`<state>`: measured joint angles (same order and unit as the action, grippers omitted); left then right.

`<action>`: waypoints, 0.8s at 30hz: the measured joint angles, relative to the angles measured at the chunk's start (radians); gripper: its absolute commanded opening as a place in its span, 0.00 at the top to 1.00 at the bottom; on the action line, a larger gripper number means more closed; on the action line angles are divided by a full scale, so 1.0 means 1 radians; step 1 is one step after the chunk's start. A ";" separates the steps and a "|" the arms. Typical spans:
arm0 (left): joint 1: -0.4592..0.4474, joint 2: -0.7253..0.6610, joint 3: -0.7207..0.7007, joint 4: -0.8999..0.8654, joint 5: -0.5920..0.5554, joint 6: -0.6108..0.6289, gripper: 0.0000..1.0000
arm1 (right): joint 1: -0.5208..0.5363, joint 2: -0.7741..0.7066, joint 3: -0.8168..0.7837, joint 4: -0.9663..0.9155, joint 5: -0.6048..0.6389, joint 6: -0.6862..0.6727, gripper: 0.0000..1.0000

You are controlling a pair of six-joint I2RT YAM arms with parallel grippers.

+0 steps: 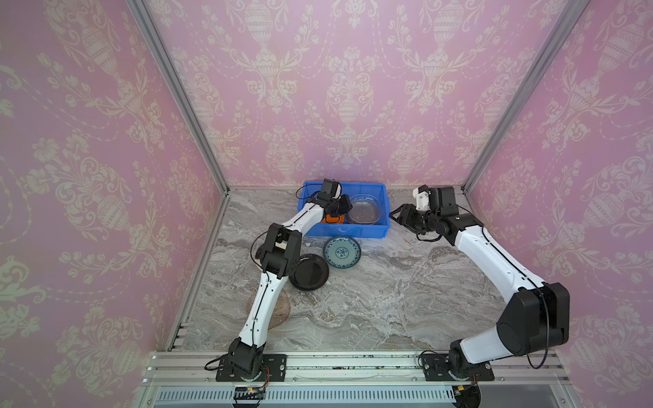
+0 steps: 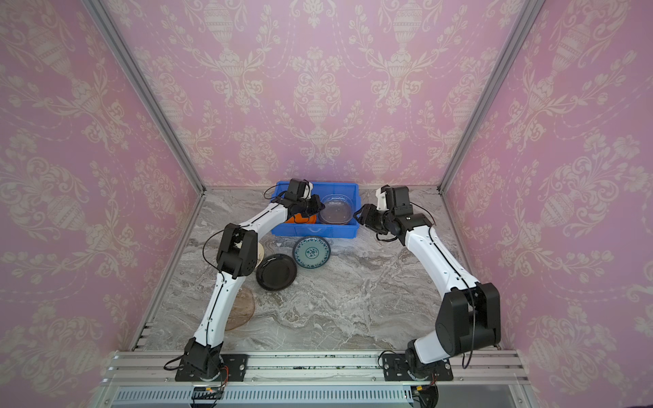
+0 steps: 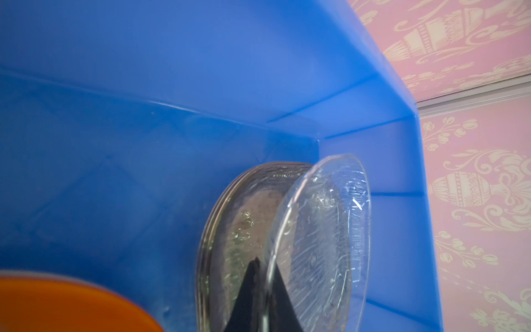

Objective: Place the plates into the plastic bin on the countertop
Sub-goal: Place the plate in the plastic bin.

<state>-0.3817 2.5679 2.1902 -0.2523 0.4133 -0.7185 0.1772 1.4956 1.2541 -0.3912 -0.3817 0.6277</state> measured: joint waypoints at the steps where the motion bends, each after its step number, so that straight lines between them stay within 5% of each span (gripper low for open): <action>1: 0.000 0.001 0.001 -0.005 0.000 0.003 0.78 | 0.000 0.000 -0.003 0.003 0.000 0.002 0.43; 9: 0.005 0.010 0.036 -0.034 0.000 0.034 0.47 | 0.011 0.000 -0.006 0.021 -0.003 0.023 0.29; 16: 0.006 0.015 0.150 -0.092 -0.001 0.069 0.20 | 0.035 0.000 -0.006 0.027 -0.003 0.028 0.29; 24: 0.006 0.015 0.194 -0.123 -0.008 0.082 0.15 | 0.042 0.000 -0.006 0.027 -0.003 0.028 0.28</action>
<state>-0.3752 2.5828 2.3840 -0.3756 0.4049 -0.6361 0.2188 1.4956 1.2476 -0.3645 -0.3847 0.6556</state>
